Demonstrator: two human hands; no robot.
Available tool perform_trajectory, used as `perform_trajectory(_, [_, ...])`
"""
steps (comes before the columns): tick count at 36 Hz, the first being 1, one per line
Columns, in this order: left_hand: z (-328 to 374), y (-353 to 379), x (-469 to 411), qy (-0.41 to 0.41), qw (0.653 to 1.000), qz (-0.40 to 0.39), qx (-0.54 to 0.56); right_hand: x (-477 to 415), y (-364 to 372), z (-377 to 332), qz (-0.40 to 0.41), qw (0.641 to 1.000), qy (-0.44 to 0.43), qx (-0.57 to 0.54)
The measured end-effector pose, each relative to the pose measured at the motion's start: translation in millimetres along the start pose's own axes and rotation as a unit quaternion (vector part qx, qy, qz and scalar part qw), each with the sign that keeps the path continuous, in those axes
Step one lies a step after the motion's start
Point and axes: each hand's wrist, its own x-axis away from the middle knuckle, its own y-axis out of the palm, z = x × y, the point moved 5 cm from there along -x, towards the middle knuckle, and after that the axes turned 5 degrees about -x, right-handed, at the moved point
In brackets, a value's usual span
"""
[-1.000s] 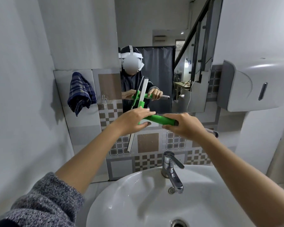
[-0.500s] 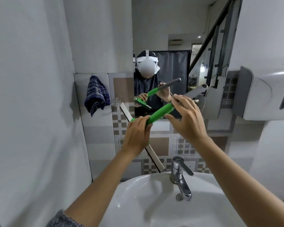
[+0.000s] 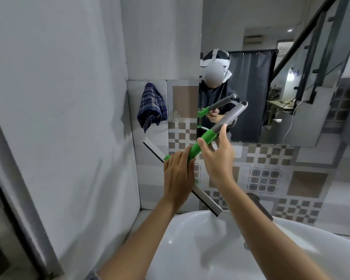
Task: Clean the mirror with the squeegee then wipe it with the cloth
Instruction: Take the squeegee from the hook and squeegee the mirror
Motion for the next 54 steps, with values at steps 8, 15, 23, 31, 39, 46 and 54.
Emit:
perform_trajectory(8, [-43, 1, 15, -0.071, 0.978, -0.155, 0.123, 1, 41, 26, -0.079, 0.997, 0.001, -0.008])
perform_trajectory(15, [-78, 7, 37, -0.176, 0.94, -0.216, 0.196, 7, 76, 54, -0.166, 0.986, -0.003, 0.017])
perform_trajectory(23, [-114, 29, 59, -0.258, 0.919, -0.232, 0.188, 12, 96, 94, -0.212, 0.977, 0.028, -0.006])
perform_trajectory(31, [-129, 48, 70, -0.292, 0.896, -0.253, 0.219, 11, 97, 121, -0.23, 0.971, 0.058, -0.021])
perform_trajectory(39, [-141, 69, 74, -0.309, 0.896, -0.229, 0.221, 4, 98, 134, -0.223, 0.973, 0.064, -0.02])
perform_trajectory(46, [-150, 90, 75, -0.332, 0.884, -0.215, 0.247, -4, 102, 150, -0.217, 0.975, 0.055, -0.003])
perform_trajectory(54, [-159, 108, 72, -0.328, 0.887, -0.198, 0.258, -12, 107, 162, -0.225, 0.974, 0.034, 0.012])
